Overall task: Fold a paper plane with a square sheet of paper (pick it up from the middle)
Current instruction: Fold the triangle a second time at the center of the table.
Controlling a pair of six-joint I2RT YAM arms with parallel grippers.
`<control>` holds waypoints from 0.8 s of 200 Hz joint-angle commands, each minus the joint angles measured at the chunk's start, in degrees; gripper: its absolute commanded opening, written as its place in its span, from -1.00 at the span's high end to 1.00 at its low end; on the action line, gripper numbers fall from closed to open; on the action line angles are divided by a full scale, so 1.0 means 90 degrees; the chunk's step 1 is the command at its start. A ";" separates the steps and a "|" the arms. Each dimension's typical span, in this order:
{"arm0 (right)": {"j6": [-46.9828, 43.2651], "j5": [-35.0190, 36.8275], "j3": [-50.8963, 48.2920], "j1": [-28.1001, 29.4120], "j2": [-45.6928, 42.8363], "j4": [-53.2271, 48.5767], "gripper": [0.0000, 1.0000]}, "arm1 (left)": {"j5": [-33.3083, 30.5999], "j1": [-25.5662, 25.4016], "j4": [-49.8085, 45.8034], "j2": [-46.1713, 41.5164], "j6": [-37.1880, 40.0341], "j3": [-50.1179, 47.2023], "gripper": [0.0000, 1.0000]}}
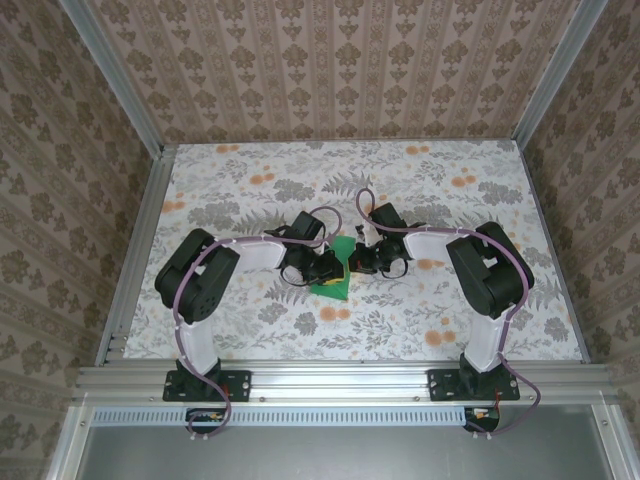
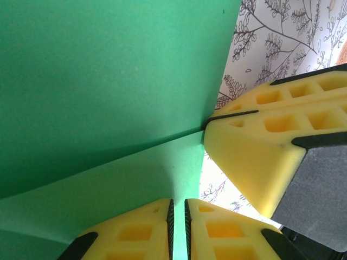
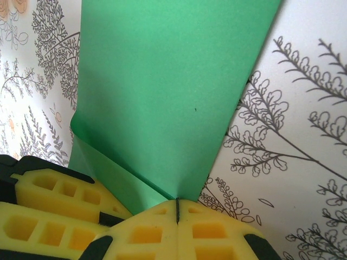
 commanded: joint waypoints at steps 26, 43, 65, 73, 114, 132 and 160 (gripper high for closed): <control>-0.0108 0.0119 0.0084 -0.0008 0.0086 -0.0202 0.91 | 0.0070 -0.0056 -0.0187 0.0141 0.0076 0.0143 0.67; -0.0104 0.0110 0.0081 -0.0008 0.0049 -0.0218 0.91 | 0.0076 -0.0056 -0.0201 0.0152 0.0088 0.0148 0.68; -0.0075 0.0197 0.0054 -0.0003 -0.0083 -0.0217 0.91 | 0.0074 -0.0063 -0.0235 0.0177 0.0115 0.0160 0.69; -0.0069 0.0207 0.0033 -0.0015 -0.0143 -0.0186 0.92 | 0.0070 -0.0064 -0.0244 0.0182 0.0124 0.0157 0.69; -0.0042 0.0232 0.0040 -0.0027 -0.0327 -0.0264 0.88 | 0.0048 -0.0066 -0.0333 0.0220 0.0166 0.0182 0.71; 0.0017 0.0372 -0.0016 -0.0035 -0.0493 -0.0289 0.75 | 0.0040 -0.0067 -0.0351 0.0238 0.0166 0.0174 0.71; 0.0057 0.0628 -0.0116 -0.0046 -0.0825 -0.0326 0.59 | 0.0039 -0.0067 -0.0372 0.0259 0.0175 0.0185 0.73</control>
